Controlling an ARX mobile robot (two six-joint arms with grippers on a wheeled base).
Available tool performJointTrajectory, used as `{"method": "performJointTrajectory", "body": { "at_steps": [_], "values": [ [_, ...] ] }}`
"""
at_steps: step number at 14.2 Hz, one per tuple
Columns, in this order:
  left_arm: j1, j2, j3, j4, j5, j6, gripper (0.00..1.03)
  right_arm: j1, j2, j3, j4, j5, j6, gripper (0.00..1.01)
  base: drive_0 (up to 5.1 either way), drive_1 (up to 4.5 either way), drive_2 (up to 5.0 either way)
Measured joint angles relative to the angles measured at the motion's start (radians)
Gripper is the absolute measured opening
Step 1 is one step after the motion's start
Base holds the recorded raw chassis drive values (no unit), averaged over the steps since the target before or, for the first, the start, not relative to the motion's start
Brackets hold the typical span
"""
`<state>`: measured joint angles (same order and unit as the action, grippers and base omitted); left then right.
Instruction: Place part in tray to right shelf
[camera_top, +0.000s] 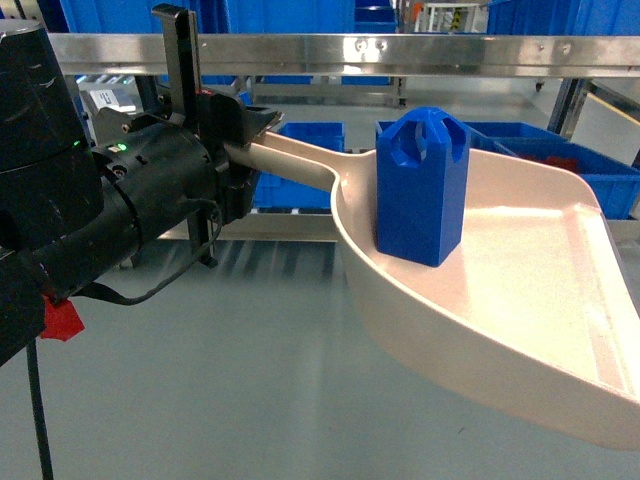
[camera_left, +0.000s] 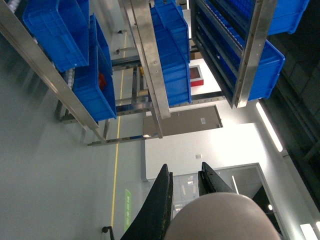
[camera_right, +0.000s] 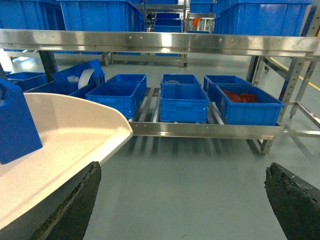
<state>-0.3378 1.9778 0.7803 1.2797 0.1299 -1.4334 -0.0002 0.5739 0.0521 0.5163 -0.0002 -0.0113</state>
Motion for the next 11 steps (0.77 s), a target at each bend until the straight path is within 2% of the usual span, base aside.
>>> {"method": "performJointTrajectory", "body": {
  "at_steps": [11],
  "values": [
    [0.000, 0.000, 0.000, 0.000, 0.000, 0.000, 0.13, 0.000, 0.000, 0.000, 0.000, 0.000, 0.000, 0.98, 0.0, 0.00, 0.0]
  ]
}}
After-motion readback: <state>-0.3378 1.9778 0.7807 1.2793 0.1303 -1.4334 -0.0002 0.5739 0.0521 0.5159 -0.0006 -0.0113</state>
